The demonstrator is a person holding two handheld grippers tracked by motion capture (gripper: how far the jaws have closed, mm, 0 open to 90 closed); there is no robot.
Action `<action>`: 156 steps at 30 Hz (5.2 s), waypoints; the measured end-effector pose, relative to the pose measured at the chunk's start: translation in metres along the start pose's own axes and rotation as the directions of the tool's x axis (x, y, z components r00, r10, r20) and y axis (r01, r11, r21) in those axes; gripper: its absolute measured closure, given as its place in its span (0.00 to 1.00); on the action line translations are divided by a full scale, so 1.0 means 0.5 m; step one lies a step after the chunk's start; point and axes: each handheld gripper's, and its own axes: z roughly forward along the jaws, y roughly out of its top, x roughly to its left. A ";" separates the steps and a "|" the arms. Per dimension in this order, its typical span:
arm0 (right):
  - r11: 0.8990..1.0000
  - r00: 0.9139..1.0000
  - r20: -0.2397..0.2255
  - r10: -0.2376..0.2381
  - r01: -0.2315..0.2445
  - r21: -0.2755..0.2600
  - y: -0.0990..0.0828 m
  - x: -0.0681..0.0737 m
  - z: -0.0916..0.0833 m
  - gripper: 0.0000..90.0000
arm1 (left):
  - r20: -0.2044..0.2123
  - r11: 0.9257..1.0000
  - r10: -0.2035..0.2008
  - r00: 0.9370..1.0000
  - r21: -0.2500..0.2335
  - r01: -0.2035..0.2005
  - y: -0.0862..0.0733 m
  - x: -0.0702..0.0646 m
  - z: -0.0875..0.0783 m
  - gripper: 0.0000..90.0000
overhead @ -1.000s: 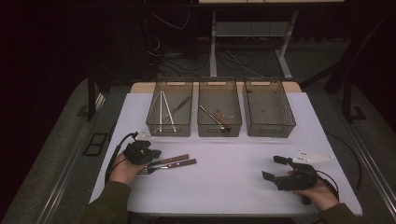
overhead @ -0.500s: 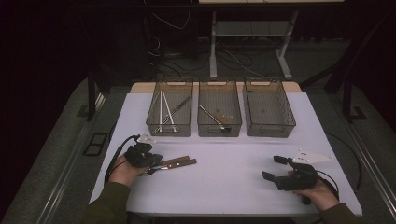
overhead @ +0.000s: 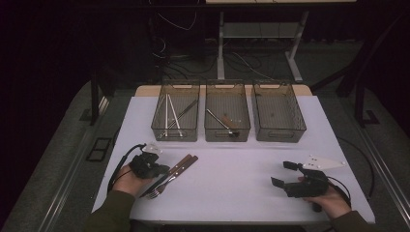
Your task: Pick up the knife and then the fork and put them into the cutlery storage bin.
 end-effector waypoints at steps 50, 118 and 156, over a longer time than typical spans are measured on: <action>1.000 1.000 0.004 -0.024 0.024 0.008 0.001 0.006 0.001 0.20 | -0.024 0.996 0.017 1.000 -0.090 -0.019 -0.015 -0.024 0.011 0.85; 0.862 0.827 -0.453 -0.333 0.462 0.209 0.176 0.060 0.151 0.29 | 0.335 0.812 0.576 0.746 -0.132 -0.568 0.286 -0.266 0.107 0.85; 0.783 0.802 -0.457 -0.385 0.546 0.298 0.144 0.087 0.165 0.84 | 0.317 0.841 0.540 0.779 -0.169 -0.514 0.254 -0.239 0.098 0.57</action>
